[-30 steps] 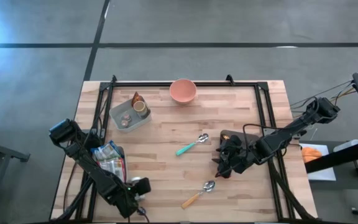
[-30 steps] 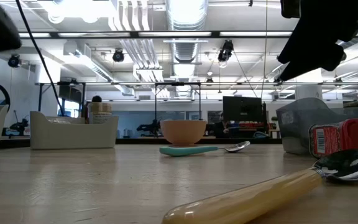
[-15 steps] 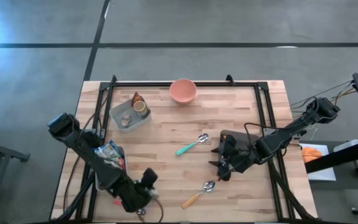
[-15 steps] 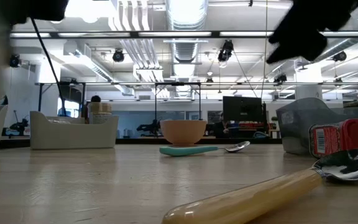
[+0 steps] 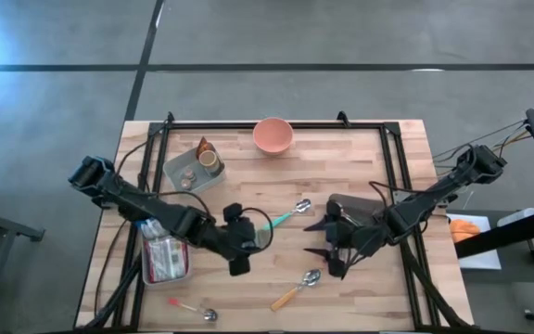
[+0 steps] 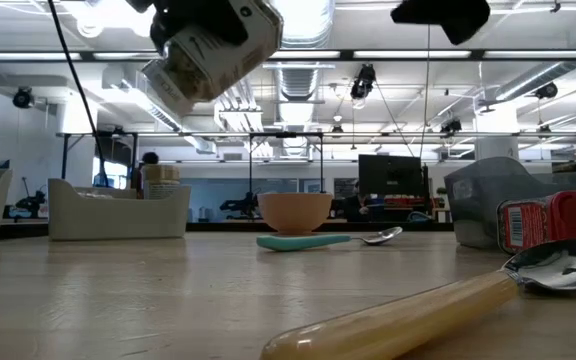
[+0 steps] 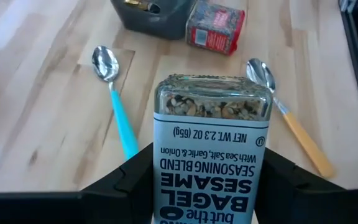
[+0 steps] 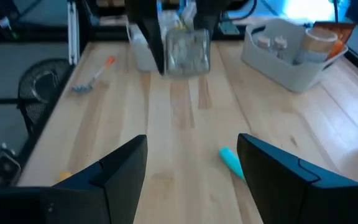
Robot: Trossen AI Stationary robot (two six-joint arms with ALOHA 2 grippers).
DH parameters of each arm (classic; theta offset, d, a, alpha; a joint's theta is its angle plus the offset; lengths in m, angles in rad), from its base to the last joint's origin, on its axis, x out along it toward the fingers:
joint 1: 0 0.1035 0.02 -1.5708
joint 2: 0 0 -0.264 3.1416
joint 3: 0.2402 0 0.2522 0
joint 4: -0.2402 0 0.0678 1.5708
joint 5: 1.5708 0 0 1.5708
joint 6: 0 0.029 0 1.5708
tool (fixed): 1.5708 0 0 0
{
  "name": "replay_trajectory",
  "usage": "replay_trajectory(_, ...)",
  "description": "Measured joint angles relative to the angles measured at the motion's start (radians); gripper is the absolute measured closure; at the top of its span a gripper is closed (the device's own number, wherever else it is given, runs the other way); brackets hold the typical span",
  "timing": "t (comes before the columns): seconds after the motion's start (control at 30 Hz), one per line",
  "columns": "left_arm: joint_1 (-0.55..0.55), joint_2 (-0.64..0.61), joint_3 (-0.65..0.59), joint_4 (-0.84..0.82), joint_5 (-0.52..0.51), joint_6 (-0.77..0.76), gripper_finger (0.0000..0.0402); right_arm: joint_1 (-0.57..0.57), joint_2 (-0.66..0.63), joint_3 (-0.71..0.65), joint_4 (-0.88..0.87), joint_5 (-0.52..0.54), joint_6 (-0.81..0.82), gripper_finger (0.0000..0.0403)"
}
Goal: Pick & Place Food Item
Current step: Put the bagel seasoning bottle into the top gray bin
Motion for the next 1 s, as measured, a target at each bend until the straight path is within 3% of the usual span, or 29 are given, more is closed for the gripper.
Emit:
replay_trajectory(0.23,0.036,0.001,0.0,-0.006,0.012,0.082,0.0206,-0.043,0.0,0.035,0.009,-0.025,-0.005,0.0147)
replay_trajectory(0.43,0.041,0.001,0.0,-0.006,0.012,0.092,0.0206,-0.134,0.013,0.042,0.055,-0.252,0.021,0.0096)
replay_trajectory(0.67,0.056,0.002,0.0,0.0,0.012,0.023,0.0206,-0.182,0.025,0.043,0.143,-0.209,-0.066,0.0054)
replay_trajectory(0.83,0.083,0.002,0.0,0.041,0.047,0.013,0.0206,-0.182,0.054,0.052,0.163,-0.192,-0.177,0.0049)
replay_trajectory(1.0,0.104,0.002,0.0,0.093,0.094,0.054,0.0206,-0.194,0.124,0.125,0.104,-0.183,-0.181,0.0048)
